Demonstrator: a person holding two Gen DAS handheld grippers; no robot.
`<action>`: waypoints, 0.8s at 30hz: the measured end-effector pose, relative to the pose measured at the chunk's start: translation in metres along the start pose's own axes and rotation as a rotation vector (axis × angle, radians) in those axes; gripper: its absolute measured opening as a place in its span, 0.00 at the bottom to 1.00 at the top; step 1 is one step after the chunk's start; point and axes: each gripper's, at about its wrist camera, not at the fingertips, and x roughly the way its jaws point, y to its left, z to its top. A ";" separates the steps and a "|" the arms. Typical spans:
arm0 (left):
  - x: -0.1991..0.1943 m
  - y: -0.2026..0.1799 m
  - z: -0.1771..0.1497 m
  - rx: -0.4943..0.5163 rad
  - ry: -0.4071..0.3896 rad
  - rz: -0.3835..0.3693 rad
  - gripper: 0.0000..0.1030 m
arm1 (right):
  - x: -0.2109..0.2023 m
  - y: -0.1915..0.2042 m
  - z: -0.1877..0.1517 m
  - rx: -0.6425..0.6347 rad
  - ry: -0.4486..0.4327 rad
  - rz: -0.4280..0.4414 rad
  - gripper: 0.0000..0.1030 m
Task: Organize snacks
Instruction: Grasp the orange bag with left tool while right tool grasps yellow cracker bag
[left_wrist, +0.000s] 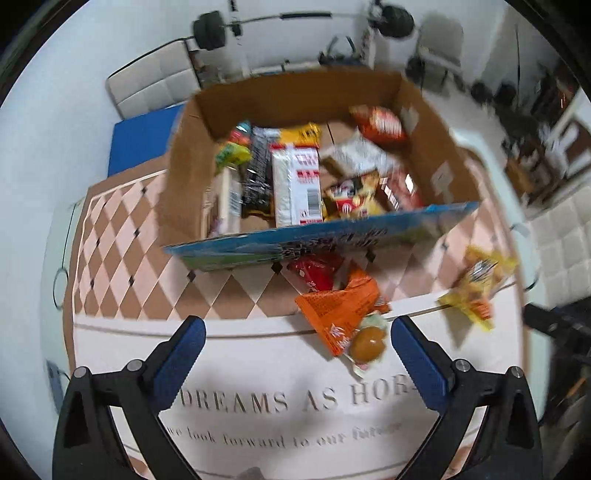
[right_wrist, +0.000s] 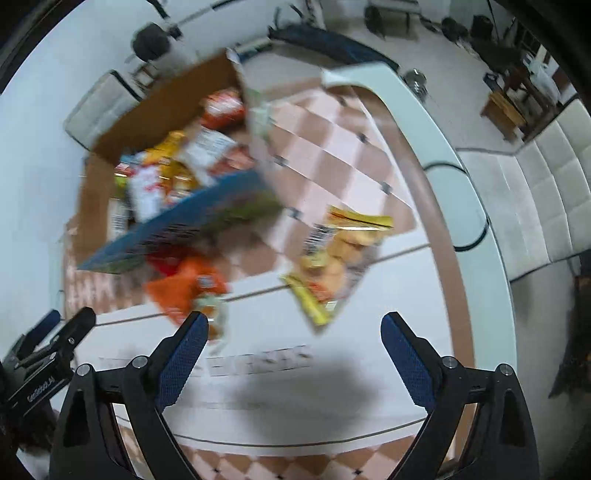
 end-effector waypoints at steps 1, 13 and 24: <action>0.013 -0.008 0.004 0.039 0.013 0.016 1.00 | 0.010 -0.007 0.004 -0.004 0.018 -0.004 0.94; 0.099 -0.069 0.019 0.366 0.138 0.105 1.00 | 0.116 -0.047 0.051 0.141 0.219 0.060 0.90; 0.125 -0.068 0.006 0.188 0.307 -0.057 0.55 | 0.131 -0.039 0.033 -0.158 0.366 0.072 0.59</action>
